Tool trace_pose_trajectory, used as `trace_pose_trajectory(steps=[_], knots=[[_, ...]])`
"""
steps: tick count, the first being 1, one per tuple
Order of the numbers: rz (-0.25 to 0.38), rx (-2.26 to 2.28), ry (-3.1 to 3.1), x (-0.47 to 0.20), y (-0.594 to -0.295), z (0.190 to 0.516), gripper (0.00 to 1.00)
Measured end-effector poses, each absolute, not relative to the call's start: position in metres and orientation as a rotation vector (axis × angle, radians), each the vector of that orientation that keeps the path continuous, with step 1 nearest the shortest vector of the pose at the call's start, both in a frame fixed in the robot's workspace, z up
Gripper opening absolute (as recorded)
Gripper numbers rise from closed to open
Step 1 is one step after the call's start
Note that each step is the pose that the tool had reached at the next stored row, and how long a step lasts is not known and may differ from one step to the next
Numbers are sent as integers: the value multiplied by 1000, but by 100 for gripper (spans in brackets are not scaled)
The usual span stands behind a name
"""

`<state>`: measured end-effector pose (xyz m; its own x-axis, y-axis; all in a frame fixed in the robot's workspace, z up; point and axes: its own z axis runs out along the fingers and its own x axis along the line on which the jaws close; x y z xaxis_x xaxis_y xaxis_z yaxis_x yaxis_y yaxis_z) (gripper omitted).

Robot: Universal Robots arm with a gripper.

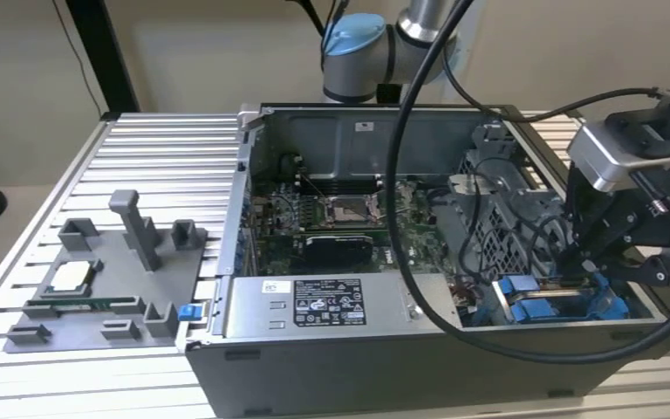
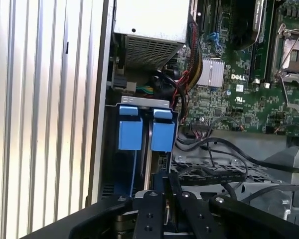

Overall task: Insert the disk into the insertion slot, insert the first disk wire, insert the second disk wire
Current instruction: 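Insert the second disk wire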

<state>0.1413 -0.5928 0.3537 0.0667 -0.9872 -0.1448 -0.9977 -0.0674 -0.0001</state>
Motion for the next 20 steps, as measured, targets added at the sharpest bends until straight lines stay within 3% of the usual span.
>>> trace_pose_trajectory(steps=[20], knots=[[138,-2214,2076,141,-590,349,0]])
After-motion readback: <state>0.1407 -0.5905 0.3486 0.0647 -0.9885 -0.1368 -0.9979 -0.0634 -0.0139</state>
